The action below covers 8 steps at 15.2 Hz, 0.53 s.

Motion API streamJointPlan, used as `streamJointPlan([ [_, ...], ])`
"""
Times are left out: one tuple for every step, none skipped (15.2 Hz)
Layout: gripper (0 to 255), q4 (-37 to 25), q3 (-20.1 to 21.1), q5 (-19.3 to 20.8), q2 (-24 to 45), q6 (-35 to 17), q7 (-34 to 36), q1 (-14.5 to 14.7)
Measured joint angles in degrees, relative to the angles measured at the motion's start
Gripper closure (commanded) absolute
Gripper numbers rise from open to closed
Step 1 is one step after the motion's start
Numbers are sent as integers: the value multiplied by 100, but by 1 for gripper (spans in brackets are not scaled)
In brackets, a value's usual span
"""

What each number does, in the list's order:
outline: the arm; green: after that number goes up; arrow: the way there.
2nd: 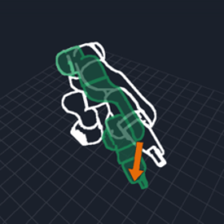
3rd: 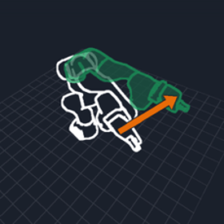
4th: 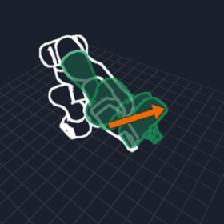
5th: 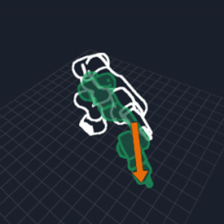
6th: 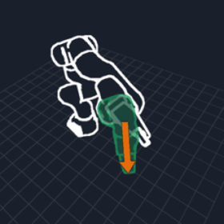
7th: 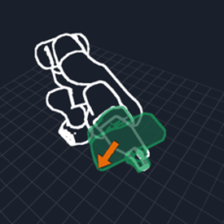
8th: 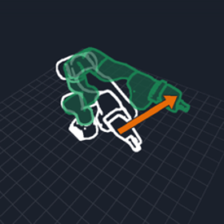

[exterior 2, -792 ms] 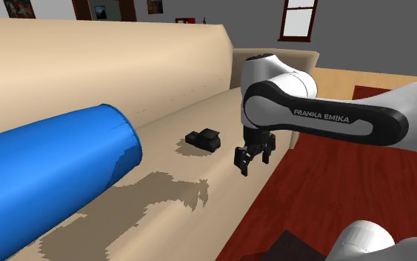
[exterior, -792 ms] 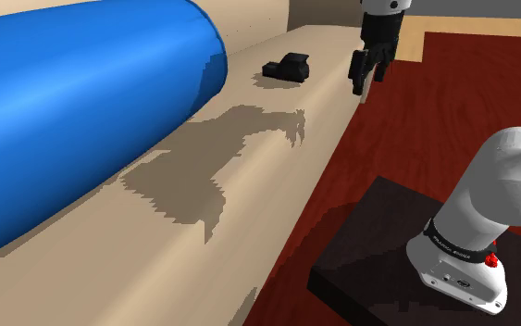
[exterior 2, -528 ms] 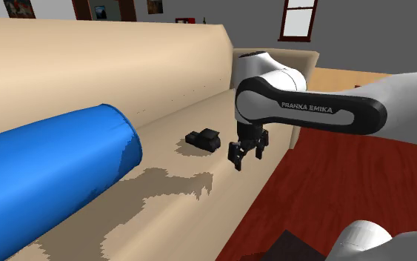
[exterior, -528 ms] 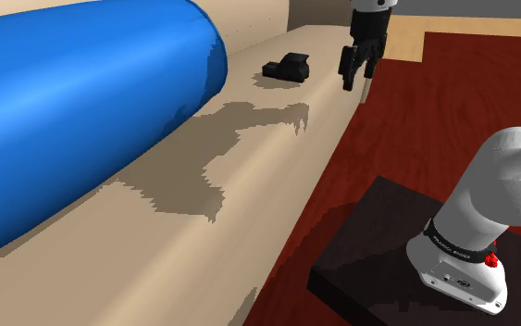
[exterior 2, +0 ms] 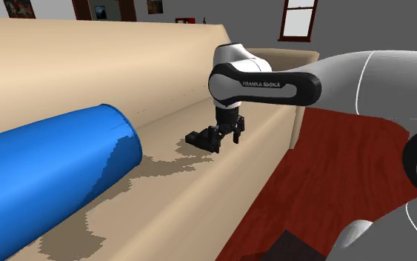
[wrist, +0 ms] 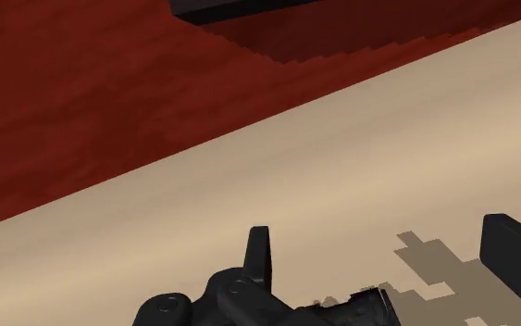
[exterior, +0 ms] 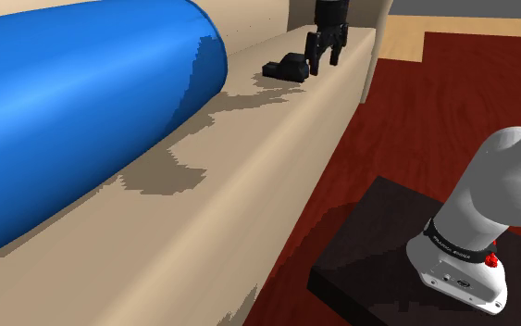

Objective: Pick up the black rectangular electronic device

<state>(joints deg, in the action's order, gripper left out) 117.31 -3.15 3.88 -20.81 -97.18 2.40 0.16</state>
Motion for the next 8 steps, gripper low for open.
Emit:
streamJointPlan([
  [0,-202,-25,-27,225,-40,-61,8],
  [0,-464,-54,-55,440,-11,-136,11],
  [0,-725,-86,-83,635,37,-216,10],
  [0,-1013,-90,-123,899,37,-252,26],
  [0,-1196,-82,-161,1070,38,-274,45],
  [0,-1452,-106,-201,1298,48,-346,42],
  [0,-1777,-118,-243,1558,99,-405,44],
  [0,-2036,-130,-281,1755,144,-466,42],
])
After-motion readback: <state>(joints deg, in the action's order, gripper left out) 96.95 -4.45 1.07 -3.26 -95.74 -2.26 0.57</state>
